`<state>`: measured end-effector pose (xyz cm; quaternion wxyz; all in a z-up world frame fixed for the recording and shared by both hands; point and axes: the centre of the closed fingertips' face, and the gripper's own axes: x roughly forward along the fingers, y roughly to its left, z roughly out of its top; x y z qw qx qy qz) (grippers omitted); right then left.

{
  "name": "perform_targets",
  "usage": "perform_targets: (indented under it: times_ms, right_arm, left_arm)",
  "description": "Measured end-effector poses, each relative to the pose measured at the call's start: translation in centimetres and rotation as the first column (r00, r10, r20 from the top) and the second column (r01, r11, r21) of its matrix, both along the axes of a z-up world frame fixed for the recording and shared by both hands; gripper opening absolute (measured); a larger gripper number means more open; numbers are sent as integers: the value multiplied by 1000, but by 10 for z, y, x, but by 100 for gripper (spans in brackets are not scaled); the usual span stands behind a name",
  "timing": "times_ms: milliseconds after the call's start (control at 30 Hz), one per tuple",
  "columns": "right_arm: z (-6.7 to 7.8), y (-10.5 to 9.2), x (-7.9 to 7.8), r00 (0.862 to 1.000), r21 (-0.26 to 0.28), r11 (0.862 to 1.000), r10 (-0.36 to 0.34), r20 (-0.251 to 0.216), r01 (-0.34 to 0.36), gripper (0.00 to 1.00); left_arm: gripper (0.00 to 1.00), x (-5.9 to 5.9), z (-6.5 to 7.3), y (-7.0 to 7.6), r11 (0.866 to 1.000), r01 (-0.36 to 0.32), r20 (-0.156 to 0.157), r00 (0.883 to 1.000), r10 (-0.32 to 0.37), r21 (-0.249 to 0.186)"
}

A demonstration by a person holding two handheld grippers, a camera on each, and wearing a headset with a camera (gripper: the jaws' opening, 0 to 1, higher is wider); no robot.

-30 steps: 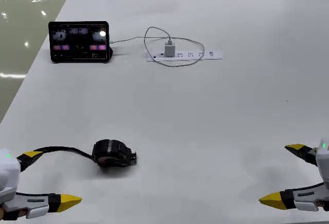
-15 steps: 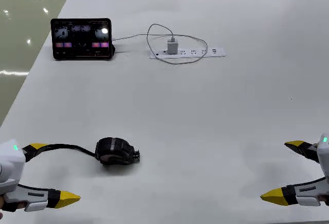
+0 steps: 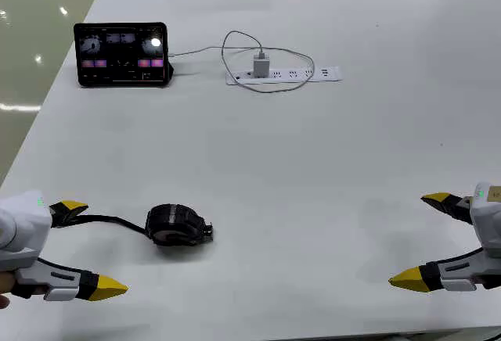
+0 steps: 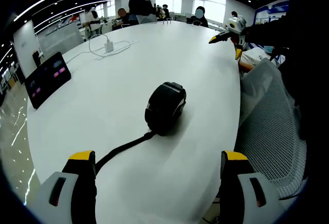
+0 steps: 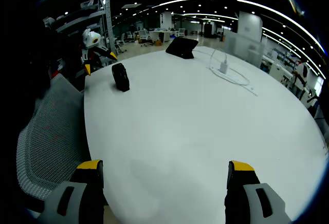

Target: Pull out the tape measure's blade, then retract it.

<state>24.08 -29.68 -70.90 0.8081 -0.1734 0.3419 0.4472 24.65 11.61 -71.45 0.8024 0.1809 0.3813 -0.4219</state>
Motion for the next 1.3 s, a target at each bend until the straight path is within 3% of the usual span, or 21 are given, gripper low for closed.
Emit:
perform_targets:
  times_ms: [133,267,367,500,667,700,767,967,1100,1200,1267,1300]
  right_arm:
    - [0,10,5,999,0,1000,31,14,-31,99]
    - [-1,18,7,999,-10,999,49,-4,-49,99]
    - [-5,25,4,997,-19,998,59,-48,-60,99]
    - [-5,38,5,993,-28,993,115,-33,-115,99]
    - [-2,51,12,991,-29,990,134,-17,-134,99]
    - [-3,54,14,990,-34,989,142,-14,-143,99]
    - [-4,57,17,988,-46,987,153,-13,-154,99]
    - [-5,72,20,978,-51,977,208,-6,-208,99]
    - [-2,84,22,976,-14,976,216,-12,-216,99]
    - [-2,95,26,975,-2,975,224,-15,-224,99]
    - [-3,101,28,966,-24,966,259,13,-259,99]
    - [-6,105,29,960,-32,960,279,15,-279,99]
  left_arm:
    - [99,0,-6,-1,997,53,-13,999,-52,53]
    - [99,-8,-9,-10,994,107,-61,993,-105,31]
    - [99,-8,-13,-13,987,149,-58,988,-145,66]
    - [97,-3,-12,-19,983,169,-49,985,-166,72]
    - [99,1,-12,-27,980,187,-74,980,-182,66]
    - [99,4,-13,-28,979,191,-72,980,-185,75]
    - [99,11,-13,-27,973,205,-37,979,-202,103]
    - [99,20,-10,-34,970,223,-43,975,-220,100]
    - [99,17,-10,-43,956,276,-49,961,-272,95]
    - [99,17,-12,-53,940,325,-22,946,-325,104]
    - [99,22,-15,-52,931,335,-2,941,-338,146]
    - [99,24,-14,-57,927,349,13,935,-354,138]
